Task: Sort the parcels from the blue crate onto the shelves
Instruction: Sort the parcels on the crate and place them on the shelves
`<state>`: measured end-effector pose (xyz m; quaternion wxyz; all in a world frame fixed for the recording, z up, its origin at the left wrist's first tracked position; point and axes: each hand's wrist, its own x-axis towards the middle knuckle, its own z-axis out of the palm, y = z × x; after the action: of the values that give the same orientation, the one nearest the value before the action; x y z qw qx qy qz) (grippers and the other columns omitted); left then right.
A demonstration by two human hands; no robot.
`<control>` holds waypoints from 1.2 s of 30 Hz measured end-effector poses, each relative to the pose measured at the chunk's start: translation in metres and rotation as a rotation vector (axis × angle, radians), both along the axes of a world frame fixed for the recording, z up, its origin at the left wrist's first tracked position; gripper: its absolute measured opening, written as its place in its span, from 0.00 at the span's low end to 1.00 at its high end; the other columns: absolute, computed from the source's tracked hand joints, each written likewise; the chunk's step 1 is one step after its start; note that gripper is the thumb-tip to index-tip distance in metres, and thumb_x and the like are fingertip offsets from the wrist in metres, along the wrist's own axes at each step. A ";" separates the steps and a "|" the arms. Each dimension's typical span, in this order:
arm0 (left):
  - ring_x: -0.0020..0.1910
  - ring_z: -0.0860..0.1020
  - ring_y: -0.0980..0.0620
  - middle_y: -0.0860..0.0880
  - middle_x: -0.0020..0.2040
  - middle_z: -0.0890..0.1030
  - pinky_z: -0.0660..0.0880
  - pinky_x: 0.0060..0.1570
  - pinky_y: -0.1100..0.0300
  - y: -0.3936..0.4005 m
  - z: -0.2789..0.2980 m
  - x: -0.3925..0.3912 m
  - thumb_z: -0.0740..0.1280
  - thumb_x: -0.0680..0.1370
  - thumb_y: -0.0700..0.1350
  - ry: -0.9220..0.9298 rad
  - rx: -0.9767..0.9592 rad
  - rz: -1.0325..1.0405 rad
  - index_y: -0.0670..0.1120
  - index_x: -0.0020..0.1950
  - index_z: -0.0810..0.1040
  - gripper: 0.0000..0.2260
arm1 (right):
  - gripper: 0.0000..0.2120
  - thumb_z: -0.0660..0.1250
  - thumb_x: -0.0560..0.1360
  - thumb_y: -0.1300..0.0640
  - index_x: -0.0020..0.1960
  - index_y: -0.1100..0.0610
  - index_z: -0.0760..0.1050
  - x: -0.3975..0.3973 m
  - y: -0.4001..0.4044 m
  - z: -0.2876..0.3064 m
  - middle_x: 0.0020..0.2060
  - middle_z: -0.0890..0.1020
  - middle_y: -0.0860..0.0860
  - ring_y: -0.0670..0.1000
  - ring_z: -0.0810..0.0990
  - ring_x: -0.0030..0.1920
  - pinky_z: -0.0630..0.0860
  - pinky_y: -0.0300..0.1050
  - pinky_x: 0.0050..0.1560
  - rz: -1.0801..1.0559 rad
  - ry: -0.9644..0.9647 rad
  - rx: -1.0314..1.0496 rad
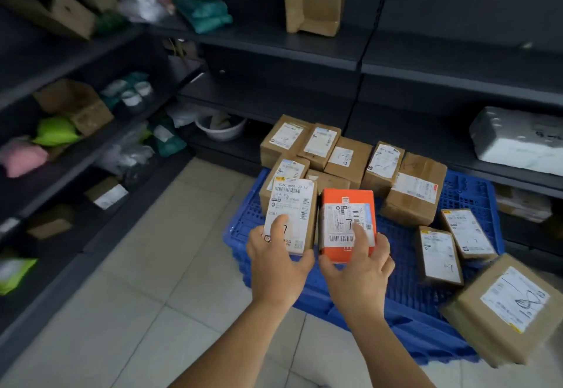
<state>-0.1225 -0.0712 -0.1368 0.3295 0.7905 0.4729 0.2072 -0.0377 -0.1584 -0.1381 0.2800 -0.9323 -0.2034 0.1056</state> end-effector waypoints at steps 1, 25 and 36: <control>0.65 0.61 0.53 0.50 0.64 0.62 0.67 0.53 0.66 0.003 0.006 -0.019 0.74 0.71 0.52 -0.013 0.003 0.027 0.55 0.72 0.62 0.33 | 0.39 0.70 0.72 0.43 0.75 0.45 0.52 -0.017 0.006 0.006 0.72 0.50 0.52 0.57 0.54 0.69 0.69 0.58 0.66 0.026 -0.009 0.005; 0.65 0.61 0.52 0.50 0.65 0.59 0.68 0.57 0.64 0.038 0.093 -0.522 0.72 0.71 0.56 0.012 0.072 0.961 0.57 0.73 0.58 0.35 | 0.37 0.70 0.71 0.45 0.75 0.44 0.55 -0.489 0.136 0.102 0.73 0.52 0.52 0.54 0.56 0.69 0.66 0.47 0.66 0.917 0.005 0.158; 0.63 0.59 0.52 0.49 0.65 0.59 0.69 0.56 0.63 0.122 0.110 -0.641 0.71 0.73 0.53 0.044 0.064 1.180 0.57 0.74 0.58 0.34 | 0.39 0.69 0.72 0.42 0.76 0.44 0.52 -0.609 0.249 0.108 0.72 0.50 0.52 0.55 0.55 0.70 0.65 0.48 0.68 1.172 -0.032 0.144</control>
<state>-0.7639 0.0505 -0.0267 0.1244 0.4074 0.8330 0.3530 -0.6466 0.0907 -0.0302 0.2344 -0.6446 -0.6953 0.2147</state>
